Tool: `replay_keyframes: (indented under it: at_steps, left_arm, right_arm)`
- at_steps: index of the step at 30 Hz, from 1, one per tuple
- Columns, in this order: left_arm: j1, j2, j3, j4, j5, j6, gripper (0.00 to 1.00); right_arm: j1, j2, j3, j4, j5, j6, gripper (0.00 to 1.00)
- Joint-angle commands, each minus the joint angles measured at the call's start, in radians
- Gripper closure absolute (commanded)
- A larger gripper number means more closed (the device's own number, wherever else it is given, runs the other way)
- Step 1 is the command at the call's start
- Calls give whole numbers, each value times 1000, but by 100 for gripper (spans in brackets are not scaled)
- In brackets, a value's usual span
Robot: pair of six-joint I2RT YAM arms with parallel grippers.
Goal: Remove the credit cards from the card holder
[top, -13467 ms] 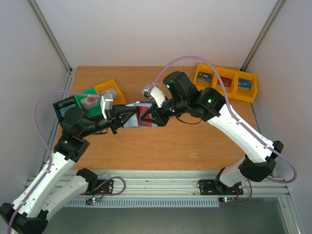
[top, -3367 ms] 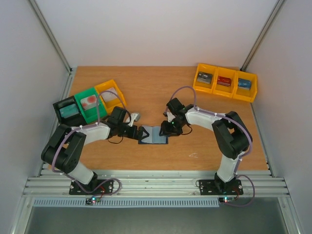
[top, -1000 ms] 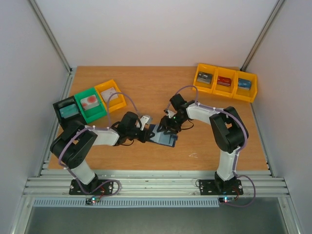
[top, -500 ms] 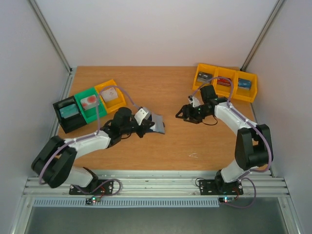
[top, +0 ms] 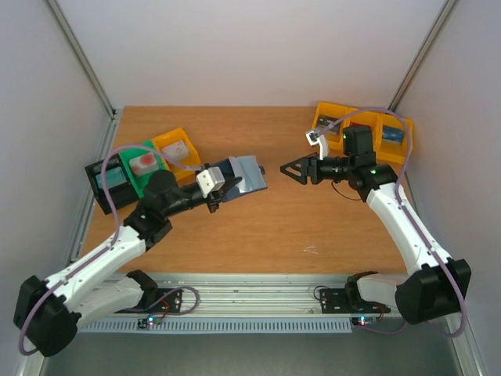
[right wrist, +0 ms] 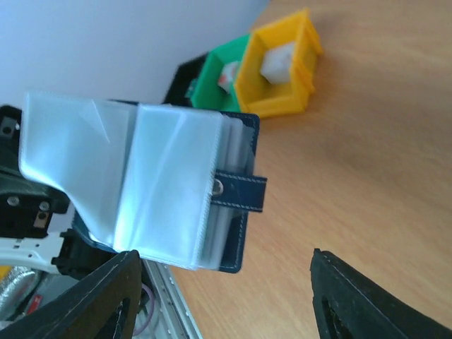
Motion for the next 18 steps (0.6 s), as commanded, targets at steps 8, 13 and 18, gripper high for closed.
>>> replay_keyframes:
  at_steps: [8,13,18]
  left_arm:
    - [1,-169,163,-20,198,300,100]
    - [1,-192,197,-59,222,409,100]
    - [1,-194,212,-50,259,501,100]
  right_arm:
    - [98,-92,66,214,-162,47,25]
    - [110,-104,73,249,-185,102,24]
    - [177,-84,85,232,-152,76,23]
